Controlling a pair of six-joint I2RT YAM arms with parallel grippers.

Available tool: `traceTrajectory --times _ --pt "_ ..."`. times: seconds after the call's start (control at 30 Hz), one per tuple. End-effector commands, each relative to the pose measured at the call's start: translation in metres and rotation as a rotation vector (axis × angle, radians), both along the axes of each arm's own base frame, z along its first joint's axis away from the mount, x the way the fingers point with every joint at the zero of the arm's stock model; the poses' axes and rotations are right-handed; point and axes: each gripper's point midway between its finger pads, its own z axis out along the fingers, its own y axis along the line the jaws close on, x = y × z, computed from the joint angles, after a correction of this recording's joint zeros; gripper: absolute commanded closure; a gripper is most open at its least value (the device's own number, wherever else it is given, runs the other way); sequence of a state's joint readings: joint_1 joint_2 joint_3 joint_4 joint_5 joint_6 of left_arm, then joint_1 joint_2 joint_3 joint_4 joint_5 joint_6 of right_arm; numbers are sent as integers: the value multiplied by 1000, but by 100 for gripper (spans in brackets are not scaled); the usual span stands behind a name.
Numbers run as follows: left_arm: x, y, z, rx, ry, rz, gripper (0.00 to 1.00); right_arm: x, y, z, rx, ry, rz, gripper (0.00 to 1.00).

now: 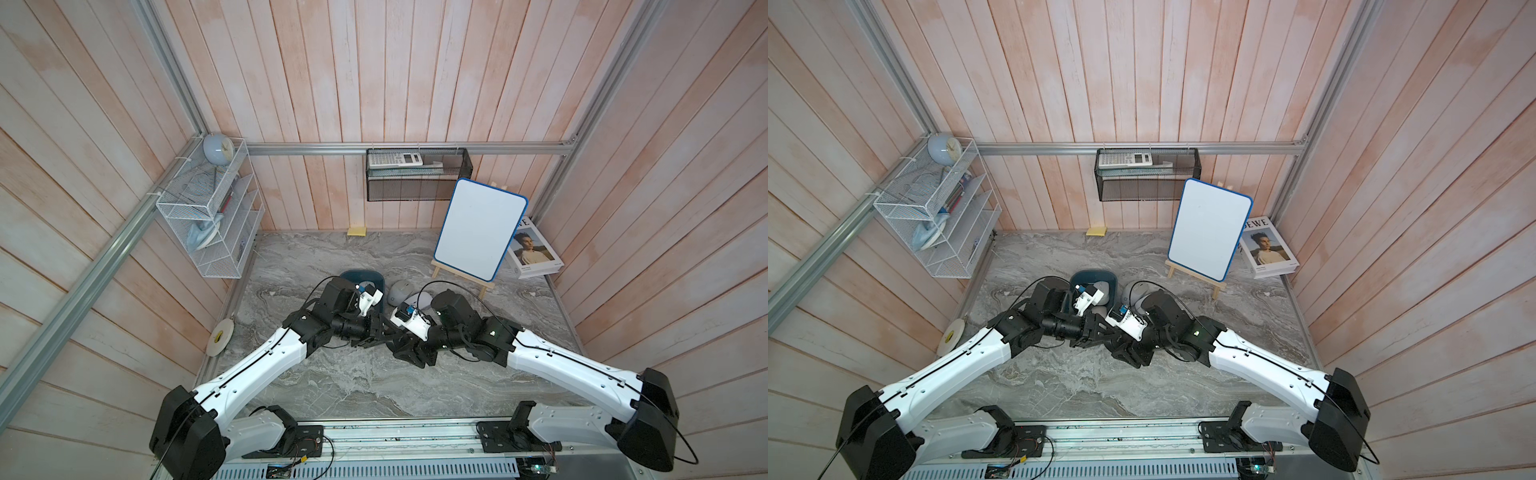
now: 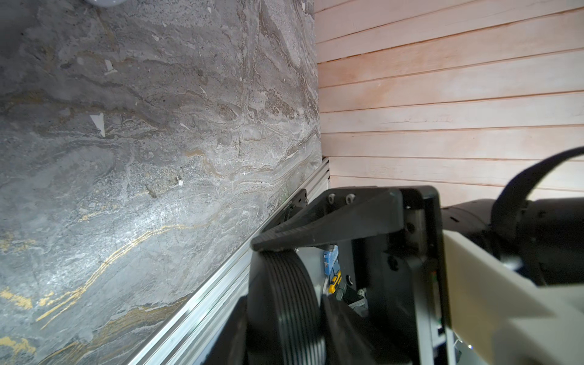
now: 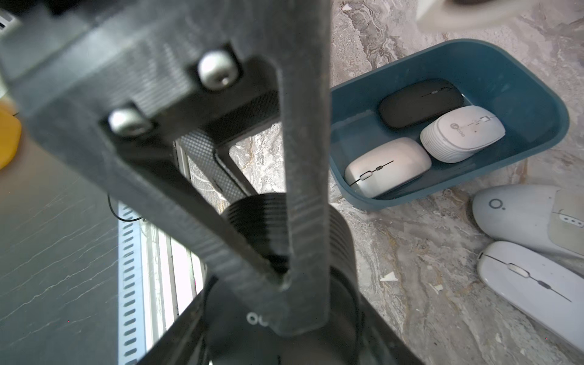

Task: Put the mouse in the storage box
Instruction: Pick up the mouse from the center of the board.

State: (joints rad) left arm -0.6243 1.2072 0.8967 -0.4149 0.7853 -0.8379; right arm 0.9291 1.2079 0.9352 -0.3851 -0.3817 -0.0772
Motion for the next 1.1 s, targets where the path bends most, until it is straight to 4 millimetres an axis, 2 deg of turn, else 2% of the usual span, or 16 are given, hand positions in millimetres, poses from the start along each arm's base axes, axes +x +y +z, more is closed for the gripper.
traceTrajectory --times 0.0,0.07,0.13,0.17,0.23,0.27,0.47,0.6,0.7,0.8,1.07 --pt "-2 -1 -7 4 -31 -22 82 -3 7 15 48 -2 21 46" --pt "-2 0 -8 6 -34 -16 88 -3 7 16 52 -3 20 45" --pt "-1 1 -8 9 -41 -9 90 -3 7 17 52 -3 19 38" --pt "-1 1 -8 10 -43 -6 91 -2 7 17 50 -4 16 31" --pt "1 2 -8 19 -54 6 94 -1 5 17 44 -13 3 9" --pt "2 3 -8 21 -61 10 95 -1 3 18 42 -19 3 2" --pt "19 18 -5 24 -74 78 98 3 -7 26 69 -82 -39 2" --pt "48 45 1 22 -85 197 98 8 -17 38 108 -114 -115 2" --pt "71 73 -11 75 -68 299 97 10 -24 55 188 -139 -155 2" --pt "90 97 -24 119 -47 376 97 9 -29 56 214 -136 -164 2" --pt "116 122 -57 245 -24 381 98 8 -29 54 204 -119 -164 2"
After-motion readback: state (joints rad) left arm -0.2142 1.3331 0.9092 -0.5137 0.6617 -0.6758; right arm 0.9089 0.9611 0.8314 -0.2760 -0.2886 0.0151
